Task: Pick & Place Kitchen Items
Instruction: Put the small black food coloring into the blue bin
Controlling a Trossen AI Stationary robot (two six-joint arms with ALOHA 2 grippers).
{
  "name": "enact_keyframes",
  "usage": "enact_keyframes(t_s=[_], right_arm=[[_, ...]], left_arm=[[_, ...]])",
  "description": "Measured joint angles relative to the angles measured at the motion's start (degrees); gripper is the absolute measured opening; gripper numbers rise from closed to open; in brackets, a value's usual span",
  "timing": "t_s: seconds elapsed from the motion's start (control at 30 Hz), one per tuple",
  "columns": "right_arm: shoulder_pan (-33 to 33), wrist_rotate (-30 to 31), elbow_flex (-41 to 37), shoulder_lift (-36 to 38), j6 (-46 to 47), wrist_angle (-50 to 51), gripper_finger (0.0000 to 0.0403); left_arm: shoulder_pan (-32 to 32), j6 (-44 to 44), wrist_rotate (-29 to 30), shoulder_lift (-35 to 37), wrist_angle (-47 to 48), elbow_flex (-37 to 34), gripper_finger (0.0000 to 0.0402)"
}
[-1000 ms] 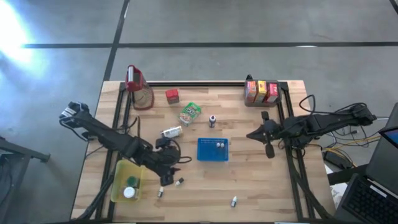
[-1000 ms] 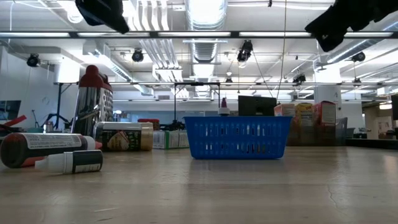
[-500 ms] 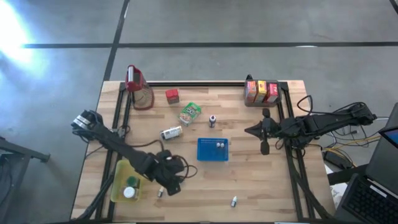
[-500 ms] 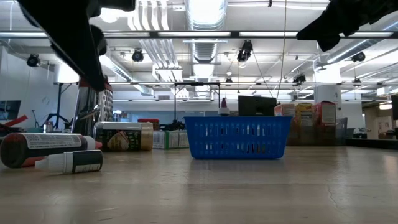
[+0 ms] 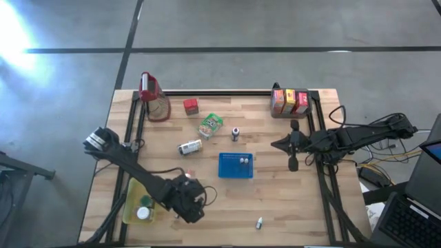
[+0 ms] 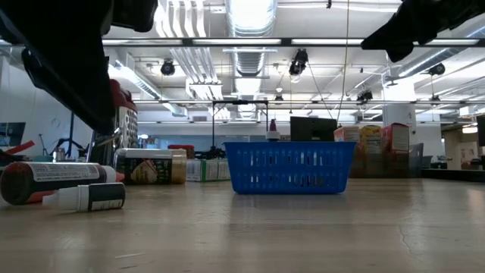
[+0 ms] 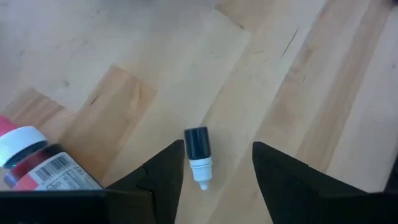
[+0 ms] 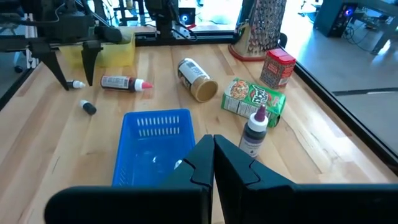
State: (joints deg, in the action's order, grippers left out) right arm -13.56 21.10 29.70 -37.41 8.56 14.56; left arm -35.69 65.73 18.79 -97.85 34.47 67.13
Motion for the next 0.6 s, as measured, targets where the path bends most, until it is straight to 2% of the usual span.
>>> enact_keyframes(t_s=[0.6], right_arm=[[-0.01, 0.07, -0.25, -1.03, -1.25, -0.21, 0.0008]], left_arm=[[2.18, -1.58, -5.17, -4.45, -0.64, 1.59, 0.0185]])
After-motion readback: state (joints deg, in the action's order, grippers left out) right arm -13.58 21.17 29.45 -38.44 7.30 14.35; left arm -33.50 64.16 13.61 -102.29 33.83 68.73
